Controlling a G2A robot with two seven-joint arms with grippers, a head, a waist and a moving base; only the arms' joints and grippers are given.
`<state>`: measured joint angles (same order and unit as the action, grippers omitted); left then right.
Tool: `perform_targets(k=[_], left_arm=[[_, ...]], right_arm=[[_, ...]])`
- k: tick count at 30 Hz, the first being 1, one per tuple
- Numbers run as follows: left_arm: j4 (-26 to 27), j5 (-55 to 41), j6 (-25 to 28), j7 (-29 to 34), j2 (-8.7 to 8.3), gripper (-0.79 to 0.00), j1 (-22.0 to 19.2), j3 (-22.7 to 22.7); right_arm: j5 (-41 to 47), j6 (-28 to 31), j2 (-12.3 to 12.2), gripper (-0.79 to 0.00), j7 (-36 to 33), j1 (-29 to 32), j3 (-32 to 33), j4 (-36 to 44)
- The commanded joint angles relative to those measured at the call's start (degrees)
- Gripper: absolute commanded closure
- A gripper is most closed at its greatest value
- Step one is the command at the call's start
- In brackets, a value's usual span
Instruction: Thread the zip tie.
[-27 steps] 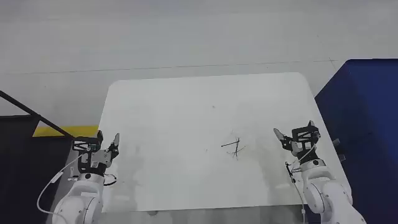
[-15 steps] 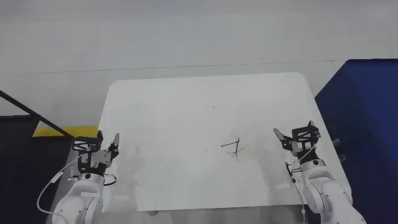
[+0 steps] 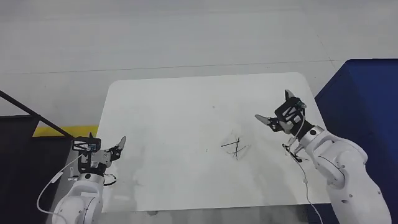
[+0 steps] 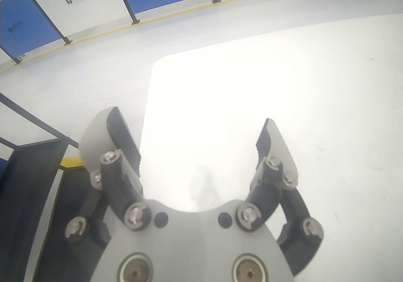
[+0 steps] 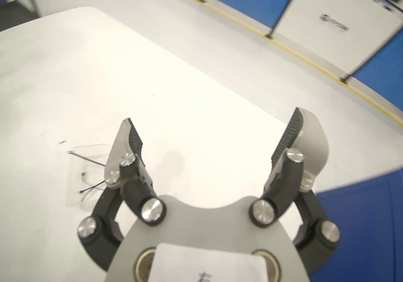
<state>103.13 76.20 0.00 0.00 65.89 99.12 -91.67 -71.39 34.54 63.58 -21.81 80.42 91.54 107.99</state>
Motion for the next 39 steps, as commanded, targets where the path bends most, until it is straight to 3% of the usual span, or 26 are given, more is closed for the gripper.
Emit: perform_targets(k=[1, 4, 13, 15, 17, 19, 26, 33, 39], left_arm=[[0.0, 0.0, 0.0, 0.0, 0.00, -0.785, 0.0, 0.0], [0.0, 0.0, 0.0, 0.0, 0.00, -0.785, 0.0, 0.0], [0.0, 0.0, 0.0, 0.0, 0.00, -0.785, 0.0, 0.0], [0.0, 0.0, 0.0, 0.0, 0.00, -0.785, 0.0, 0.0], [0.0, 0.0, 0.0, 0.0, 0.00, -0.785, 0.0, 0.0], [0.0, 0.0, 0.0, 0.0, 0.00, -0.785, 0.0, 0.0], [0.0, 0.0, 0.0, 0.0, 0.00, -0.785, 0.0, 0.0], [0.0, 0.0, 0.0, 0.0, 0.00, -0.785, 0.0, 0.0], [0.0, 0.0, 0.0, 0.0, 0.00, -0.785, 0.0, 0.0]], right_arm=[[4.0, 4.2, -0.1, -0.785, -6.5, -5.7, -1.9, -2.3], [5.9, 5.1, 0.0, -0.785, -8.9, -9.4, -4.6, -4.7], [5.9, 5.1, 0.0, -0.785, -8.9, -9.4, -4.6, -4.7], [9.3, 10.2, -0.1, -0.785, -10.0, -9.1, -6.5, -6.3], [7.4, 19.8, -0.8, -0.785, -19.8, -13.8, -9.4, -8.4], [5.5, 21.5, -1.1, -0.785, -26.4, -18.2, -12.4, -11.4], [10.2, 23.5, -5.5, -0.785, -24.5, -30.1, -29.2, -21.0], [10.0, 23.5, -5.5, -0.785, -24.4, -30.0, -29.4, -21.0], [8.5, 23.5, -6.2, -0.785, -22.8, -31.9, -37.1, -21.3]])
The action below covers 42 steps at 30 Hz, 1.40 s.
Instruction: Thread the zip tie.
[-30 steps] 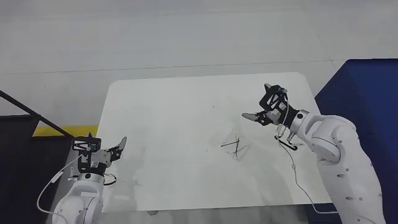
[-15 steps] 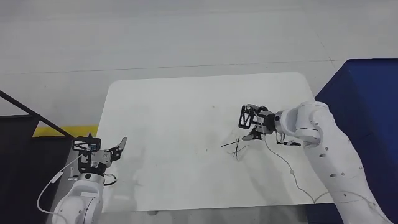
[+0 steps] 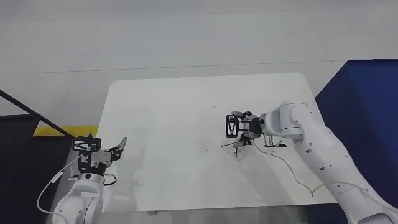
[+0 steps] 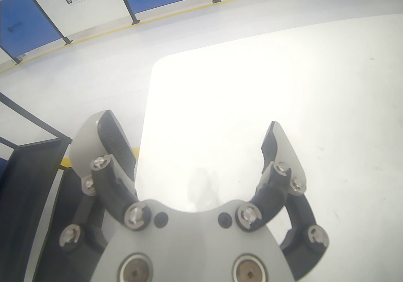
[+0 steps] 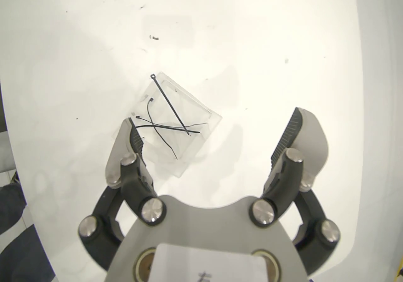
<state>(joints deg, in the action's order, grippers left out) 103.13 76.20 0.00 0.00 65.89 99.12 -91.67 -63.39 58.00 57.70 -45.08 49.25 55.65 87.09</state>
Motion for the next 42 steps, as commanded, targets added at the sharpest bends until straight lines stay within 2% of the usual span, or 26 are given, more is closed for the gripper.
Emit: perform_targets(k=[1, 3, 4, 5, 6, 7, 9, 10, 16, 23, 28, 31, 37, 42], left_arm=[[0.0, 0.0, 0.0, 0.0, 0.00, -0.785, 0.0, 0.0], [0.0, 0.0, 0.0, 0.0, 0.00, -0.785, 0.0, 0.0], [0.0, 0.0, 0.0, 0.0, 0.00, -0.785, 0.0, 0.0], [0.0, 0.0, 0.0, 0.0, 0.00, -0.785, 0.0, 0.0], [0.0, 0.0, 0.0, 0.0, 0.00, -0.785, 0.0, 0.0], [0.0, 0.0, 0.0, 0.0, 0.00, -0.785, 0.0, 0.0], [0.0, 0.0, 0.0, 0.0, 0.00, -0.785, 0.0, 0.0], [0.0, 0.0, 0.0, 0.0, 0.00, -0.785, 0.0, 0.0], [0.0, 0.0, 0.0, 0.0, 0.00, -0.785, 0.0, 0.0], [0.0, 0.0, 0.0, 0.0, 0.00, -0.785, 0.0, 0.0], [0.0, 0.0, 0.0, 0.0, 0.00, -0.785, 0.0, 0.0], [0.0, 0.0, 0.0, 0.0, 0.00, -0.785, 0.0, 0.0], [0.0, 0.0, 0.0, 0.0, 0.00, -0.785, 0.0, 0.0], [0.0, 0.0, 0.0, 0.0, 0.00, -0.785, 0.0, 0.0]], right_arm=[[0.8, 0.0, -0.7, -0.785, 0.8, -1.3, -2.5, -0.4], [2.0, 0.0, -1.7, -0.754, 1.5, -2.6, -5.5, -0.4], [2.9, 0.0, -2.3, -0.517, 1.9, -3.4, -6.9, -0.7], [3.8, 0.0, -2.9, -0.480, 2.4, -4.2, -8.1, -1.1], [4.6, 0.0, -3.5, -0.351, 3.1, -5.1, -9.4, -1.2], [5.2, 0.0, -4.1, -0.262, 3.5, -5.9, -10.7, -1.4], [6.2, 0.0, -5.4, -0.259, 4.3, -7.7, -13.4, -2.0], [6.5, 0.0, -6.1, -0.231, 4.8, -8.7, -14.6, -2.3], [8.0, 0.0, -8.8, -0.228, 8.2, -13.4, -21.9, -4.3], [6.9, 0.0, -9.8, -0.237, 15.7, -18.8, -30.9, -6.2], [4.9, 0.0, -8.7, -0.228, 19.7, -22.8, -37.0, -10.0], [4.0, 0.0, -7.5, -0.203, 22.4, -25.0, -40.2, -12.3], [2.3, 0.0, -4.5, -0.203, 27.2, -28.6, -45.8, -16.3], [-0.1, 0.0, -2.0, -0.191, 29.1, -28.4, -45.9, -19.0]])
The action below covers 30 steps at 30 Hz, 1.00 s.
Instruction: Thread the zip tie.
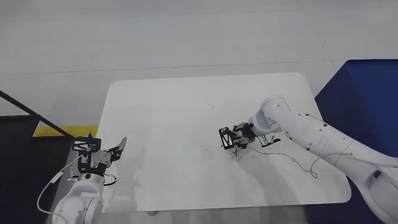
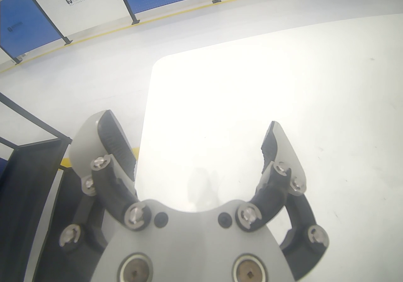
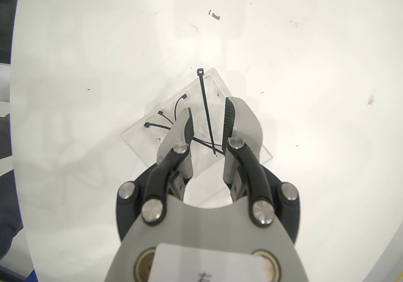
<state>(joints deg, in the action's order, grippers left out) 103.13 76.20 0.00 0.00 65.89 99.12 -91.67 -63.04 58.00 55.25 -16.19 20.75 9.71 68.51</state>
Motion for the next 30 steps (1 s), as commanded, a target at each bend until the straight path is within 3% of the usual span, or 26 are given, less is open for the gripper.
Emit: perform_targets(k=[1, 7, 9, 17, 22, 30], left_arm=[[0.0, 0.0, 0.0, 0.0, 0.00, -0.785, 0.0, 0.0], [0.0, 0.0, 0.0, 0.0, 0.00, -0.785, 0.0, 0.0], [0.0, 0.0, 0.0, 0.0, 0.00, -0.785, 0.0, 0.0], [0.0, 0.0, 0.0, 0.0, 0.00, -0.785, 0.0, 0.0], [0.0, 0.0, 0.0, 0.0, 0.00, -0.785, 0.0, 0.0], [0.0, 0.0, 0.0, 0.0, 0.00, -0.785, 0.0, 0.0]], right_arm=[[-0.9, 0.0, 0.9, -0.182, 0.5, 0.2, 0.0, -0.9], [-3.0, 0.0, 3.3, -0.099, 1.7, 0.7, 0.0, -3.4], [-3.5, 0.0, 4.0, -0.009, 2.1, 0.8, 0.0, -4.3], [-3.7, 0.0, 4.6, 0.000, 3.3, 0.1, 0.0, -5.1], [-2.9, 0.0, 0.6, 0.000, 6.1, -1.1, 0.0, -0.3], [-1.5, 0.0, -10.7, 0.000, 11.4, -1.4, 0.0, 10.3]])
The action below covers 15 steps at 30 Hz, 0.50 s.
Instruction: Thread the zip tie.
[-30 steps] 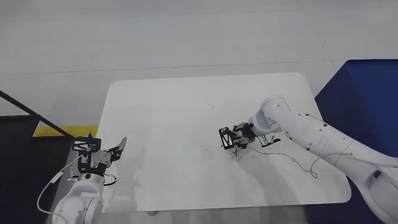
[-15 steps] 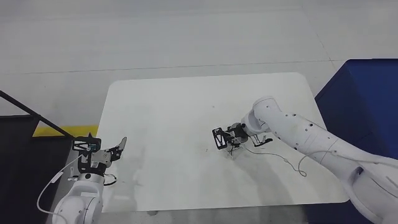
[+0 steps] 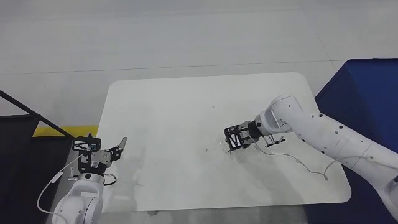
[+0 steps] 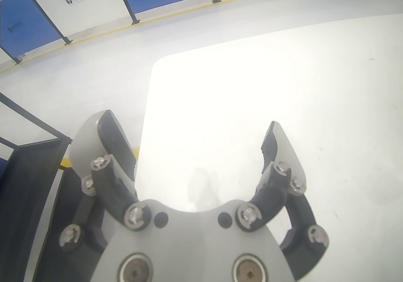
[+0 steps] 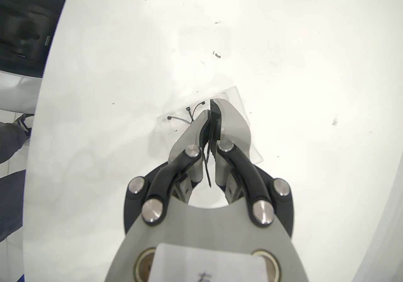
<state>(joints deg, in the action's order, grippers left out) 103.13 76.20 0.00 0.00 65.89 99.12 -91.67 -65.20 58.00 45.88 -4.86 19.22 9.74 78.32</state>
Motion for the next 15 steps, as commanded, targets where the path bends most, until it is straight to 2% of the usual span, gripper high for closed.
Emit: perform_targets(k=[1, 6, 11, 15], left_arm=[[0.0, 0.0, 0.0, 0.0, 0.00, -0.785, 0.0, 0.0], [0.0, 0.0, 0.0, 0.0, 0.00, -0.785, 0.0, 0.0], [0.0, 0.0, 0.0, 0.0, 0.00, -0.785, 0.0, 0.0], [0.0, 0.0, 0.0, 0.0, 0.00, -0.785, 0.0, 0.0]], right_arm=[[1.4, 0.0, -2.2, 0.000, 0.1, 0.2, 0.0, 1.3], [4.2, -0.2, -4.8, 0.000, 0.7, 1.4, 1.5, 3.5], [3.9, -2.1, -5.9, 0.000, 0.2, 3.2, 3.5, 5.7], [5.9, -1.5, -6.3, 0.000, 1.2, 4.0, 5.3, 5.6]])
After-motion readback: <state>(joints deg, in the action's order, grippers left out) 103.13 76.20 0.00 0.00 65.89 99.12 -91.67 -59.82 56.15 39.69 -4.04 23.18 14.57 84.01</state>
